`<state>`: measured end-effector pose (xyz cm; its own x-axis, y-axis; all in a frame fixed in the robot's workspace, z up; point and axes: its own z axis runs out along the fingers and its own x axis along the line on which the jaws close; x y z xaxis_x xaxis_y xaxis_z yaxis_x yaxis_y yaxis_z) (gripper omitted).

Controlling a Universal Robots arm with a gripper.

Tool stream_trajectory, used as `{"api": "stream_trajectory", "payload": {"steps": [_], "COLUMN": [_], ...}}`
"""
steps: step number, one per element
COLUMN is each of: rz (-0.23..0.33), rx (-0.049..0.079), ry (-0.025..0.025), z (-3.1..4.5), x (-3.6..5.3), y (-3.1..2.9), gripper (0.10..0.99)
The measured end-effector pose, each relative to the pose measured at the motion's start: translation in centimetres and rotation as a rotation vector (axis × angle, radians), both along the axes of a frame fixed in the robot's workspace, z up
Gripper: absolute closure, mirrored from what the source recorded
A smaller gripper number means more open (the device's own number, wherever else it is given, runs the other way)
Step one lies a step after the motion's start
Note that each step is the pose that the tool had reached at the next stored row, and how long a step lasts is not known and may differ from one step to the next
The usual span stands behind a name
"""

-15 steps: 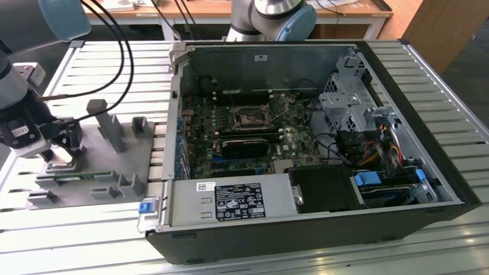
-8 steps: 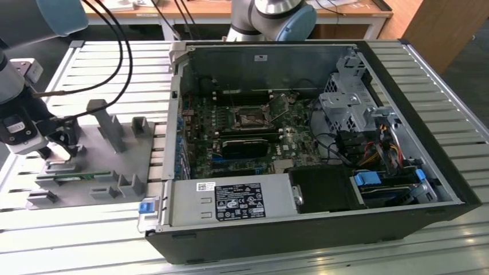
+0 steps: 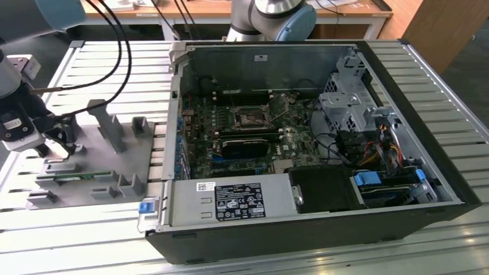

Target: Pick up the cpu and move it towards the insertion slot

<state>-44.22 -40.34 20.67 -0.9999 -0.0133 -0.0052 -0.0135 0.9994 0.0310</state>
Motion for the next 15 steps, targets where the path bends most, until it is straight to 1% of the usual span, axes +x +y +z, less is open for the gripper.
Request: {"api": "stream_trajectory", "payload": {"steps": [5,10,15], "rz": [0.0,0.0,0.0], "rx": [-0.003,-0.009,-0.01], "ry": [-0.0001,0.0001,0.0], "z": [0.35,0.68,1.11], "x": [0.0,0.0,0.0], "y": [0.01,0.01,0.02], "gripper": [0.545,0.545,0.545]}}
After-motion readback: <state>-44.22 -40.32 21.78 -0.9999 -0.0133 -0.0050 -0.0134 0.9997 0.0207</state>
